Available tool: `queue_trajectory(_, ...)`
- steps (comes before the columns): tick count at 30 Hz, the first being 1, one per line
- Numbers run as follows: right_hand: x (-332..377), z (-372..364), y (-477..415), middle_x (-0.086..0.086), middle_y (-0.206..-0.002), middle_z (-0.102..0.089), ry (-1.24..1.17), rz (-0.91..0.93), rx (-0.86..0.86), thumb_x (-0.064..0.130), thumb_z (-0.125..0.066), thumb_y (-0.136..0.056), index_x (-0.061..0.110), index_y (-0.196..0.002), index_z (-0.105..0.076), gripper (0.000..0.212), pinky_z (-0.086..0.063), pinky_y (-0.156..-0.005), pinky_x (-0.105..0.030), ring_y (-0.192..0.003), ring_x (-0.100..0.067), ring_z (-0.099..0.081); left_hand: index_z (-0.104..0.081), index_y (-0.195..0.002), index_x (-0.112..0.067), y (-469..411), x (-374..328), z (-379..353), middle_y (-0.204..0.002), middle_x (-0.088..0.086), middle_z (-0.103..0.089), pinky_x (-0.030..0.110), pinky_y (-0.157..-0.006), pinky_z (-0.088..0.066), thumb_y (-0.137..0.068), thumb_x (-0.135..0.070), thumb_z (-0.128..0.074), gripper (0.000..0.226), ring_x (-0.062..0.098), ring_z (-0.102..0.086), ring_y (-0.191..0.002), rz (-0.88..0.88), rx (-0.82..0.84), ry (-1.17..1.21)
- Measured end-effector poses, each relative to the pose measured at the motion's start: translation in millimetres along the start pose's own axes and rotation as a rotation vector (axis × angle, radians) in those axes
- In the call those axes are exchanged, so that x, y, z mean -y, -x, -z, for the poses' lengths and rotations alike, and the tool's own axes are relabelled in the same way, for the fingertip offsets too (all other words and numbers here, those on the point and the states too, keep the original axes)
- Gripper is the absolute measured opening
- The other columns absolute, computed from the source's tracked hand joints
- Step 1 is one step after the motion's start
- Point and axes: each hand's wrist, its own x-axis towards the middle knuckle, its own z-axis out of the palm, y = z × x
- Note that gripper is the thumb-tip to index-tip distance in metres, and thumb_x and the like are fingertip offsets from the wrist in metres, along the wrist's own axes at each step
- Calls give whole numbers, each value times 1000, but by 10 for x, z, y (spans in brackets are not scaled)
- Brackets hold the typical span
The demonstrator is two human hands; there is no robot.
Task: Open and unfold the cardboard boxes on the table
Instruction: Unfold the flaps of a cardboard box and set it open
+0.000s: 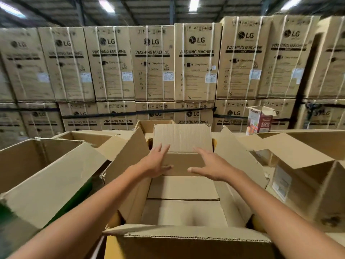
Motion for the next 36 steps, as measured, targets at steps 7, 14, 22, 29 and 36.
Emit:
queue_trajectory(7,468,92,1270,12,-161,-28,-345,106,-390,55,-67,-87,44,-155,-18,85,-36,-117,-40,-146,-11,-31,-5,-155,-44,1378,-352,275,-165,-13,6,40,-121,-18,-93,-56,-49,77,10,-1,-152,-117,-376,196)
queue_trajectory(14,929,-248,1954,44,-141,-28,-572,218,-573,61,-68,-79,62,-142,-23,77,-40,-89,-1,-128,11,-42,-19,-153,-45,2236,-371,132,-163,-20,-11,53,-111,-40,-94,-55,-49,67,11,-24,-148,-143,-624,305)
queue_trajectory(22,1514,-863,2315,26,-144,-44,-708,203,-500,59,-66,-78,37,-148,-38,79,-48,-92,-12,-130,2,-47,-37,-151,-18,3177,78,-144,-159,-2,-32,35,-119,-28,-93,-49,-52,68,9,-27,-147,-33,-678,347)
queue_trajectory(29,2598,-1956,2588,27,-144,-42,-793,182,-210,60,-66,-79,42,-147,-37,76,-50,-92,-14,-129,5,-46,-40,-150,-23,4532,978,-466,-156,-10,-36,39,-115,-36,-94,-41,-57,61,4,-33,-143,238,-668,417)
queue_trajectory(36,4020,-3182,2889,14,-150,-43,-776,173,81,48,-75,-83,38,-150,-37,78,-53,-98,-32,-127,0,-47,-43,-146,-24,6283,2085,-749,-151,-2,-45,53,-107,-43,-91,-56,-52,65,16,-41,-140,536,-673,377)
